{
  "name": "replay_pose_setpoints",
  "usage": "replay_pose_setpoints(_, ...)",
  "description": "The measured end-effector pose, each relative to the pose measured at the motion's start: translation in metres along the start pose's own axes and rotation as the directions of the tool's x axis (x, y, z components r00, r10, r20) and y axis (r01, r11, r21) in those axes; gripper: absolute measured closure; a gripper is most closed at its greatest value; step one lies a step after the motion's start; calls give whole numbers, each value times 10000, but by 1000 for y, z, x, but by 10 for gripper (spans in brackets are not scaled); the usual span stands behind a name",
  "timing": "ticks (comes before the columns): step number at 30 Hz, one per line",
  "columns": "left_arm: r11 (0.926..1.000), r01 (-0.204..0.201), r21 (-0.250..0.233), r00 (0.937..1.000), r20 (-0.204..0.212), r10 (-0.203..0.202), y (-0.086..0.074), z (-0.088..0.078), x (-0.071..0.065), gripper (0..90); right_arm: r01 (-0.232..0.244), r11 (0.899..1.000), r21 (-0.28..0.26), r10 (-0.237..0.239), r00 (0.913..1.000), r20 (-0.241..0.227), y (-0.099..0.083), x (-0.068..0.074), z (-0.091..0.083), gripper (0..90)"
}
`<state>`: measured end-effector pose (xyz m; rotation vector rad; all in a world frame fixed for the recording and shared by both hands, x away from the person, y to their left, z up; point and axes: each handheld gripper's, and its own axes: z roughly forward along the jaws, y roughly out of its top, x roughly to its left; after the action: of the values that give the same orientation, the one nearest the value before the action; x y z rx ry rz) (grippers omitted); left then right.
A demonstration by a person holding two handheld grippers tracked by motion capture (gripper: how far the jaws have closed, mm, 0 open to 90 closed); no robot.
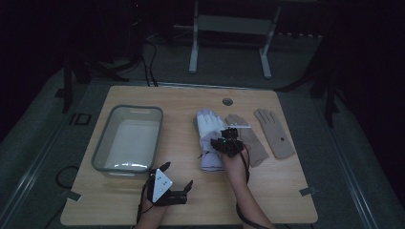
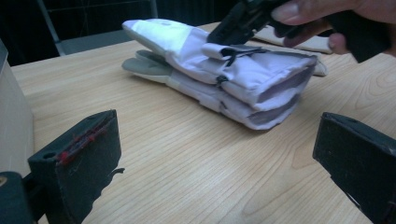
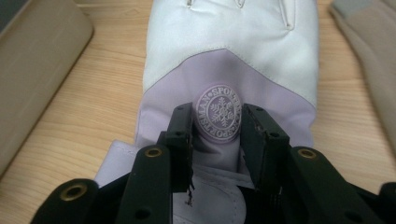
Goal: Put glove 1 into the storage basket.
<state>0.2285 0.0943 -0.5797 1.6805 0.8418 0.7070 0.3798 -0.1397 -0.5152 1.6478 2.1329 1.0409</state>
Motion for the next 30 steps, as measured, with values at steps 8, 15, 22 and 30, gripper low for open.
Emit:
replay_pose_setpoints(8,10000,16,54,10000,-66,-16,0,0,0,13,-173,9989,-443,158,9993,-329,-6,-6,-22,549)
replay_pose_setpoints(15,9998,116,145,9999,31,-116,1,1,1,13,810,9914,-1031,-946,9864,-1343,12,-17,-44,141)
replay_pose_setpoints(22,9998,29,177,10000,8,-29,1,2,1,13,2153,9650,-1495,-2373,9598,-1499,17,-30,-61,171)
replay_pose_setpoints(30,9998,25,185,10000,-19,-25,1,2,0,13,3637,9065,-2142,-3914,9143,-1039,9,-50,-74,144)
